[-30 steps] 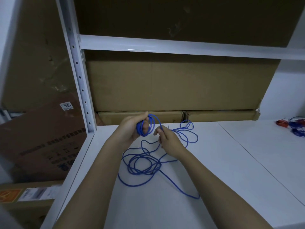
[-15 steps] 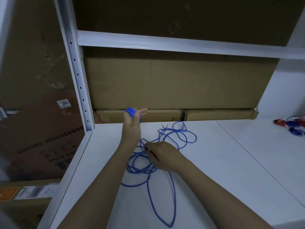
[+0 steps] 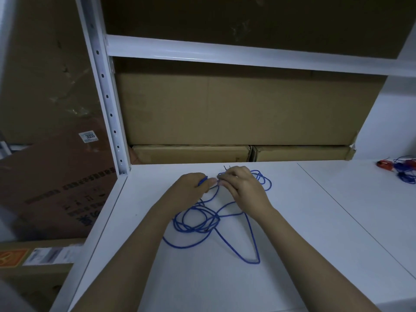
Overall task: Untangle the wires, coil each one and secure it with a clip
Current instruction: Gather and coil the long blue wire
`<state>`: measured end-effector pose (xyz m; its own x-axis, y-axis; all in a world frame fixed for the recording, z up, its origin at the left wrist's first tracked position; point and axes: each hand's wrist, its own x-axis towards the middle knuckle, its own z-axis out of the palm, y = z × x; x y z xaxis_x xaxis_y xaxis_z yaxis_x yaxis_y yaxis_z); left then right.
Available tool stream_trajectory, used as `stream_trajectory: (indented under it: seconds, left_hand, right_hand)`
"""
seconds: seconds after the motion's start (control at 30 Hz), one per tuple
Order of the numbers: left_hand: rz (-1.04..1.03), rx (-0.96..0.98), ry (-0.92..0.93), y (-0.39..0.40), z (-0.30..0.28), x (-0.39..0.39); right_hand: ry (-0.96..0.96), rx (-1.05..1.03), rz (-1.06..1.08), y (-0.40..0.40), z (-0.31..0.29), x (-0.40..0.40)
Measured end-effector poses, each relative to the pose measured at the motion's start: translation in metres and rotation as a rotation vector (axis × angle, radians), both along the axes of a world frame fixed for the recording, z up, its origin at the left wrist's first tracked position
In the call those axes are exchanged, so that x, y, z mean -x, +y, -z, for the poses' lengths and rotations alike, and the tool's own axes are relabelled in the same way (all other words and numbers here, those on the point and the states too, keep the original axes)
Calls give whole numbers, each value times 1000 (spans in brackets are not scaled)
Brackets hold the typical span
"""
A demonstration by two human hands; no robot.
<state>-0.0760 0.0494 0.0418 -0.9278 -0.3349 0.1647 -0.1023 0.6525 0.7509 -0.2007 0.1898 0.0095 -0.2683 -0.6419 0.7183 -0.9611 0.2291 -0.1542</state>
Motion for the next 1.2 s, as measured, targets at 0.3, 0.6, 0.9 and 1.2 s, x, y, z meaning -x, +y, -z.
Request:
stream_trajectory:
  seconds: [0.3,0.6,0.9,1.2]
  left_hand:
    - [-421,-236,297,-11,1,12]
    - [-632,-401,594,-23,-13,4]
    - [-734,-379,718,-44,-35,2]
    - [-557,-376,673,-34,-42,2]
  right_hand:
    - [-281,24,332,8,-7,12]
    - [-478,-72,588,39,13,39]
    - [-608,-50,658,25,0,47]
    - [-655,-385,749,24,17,47]
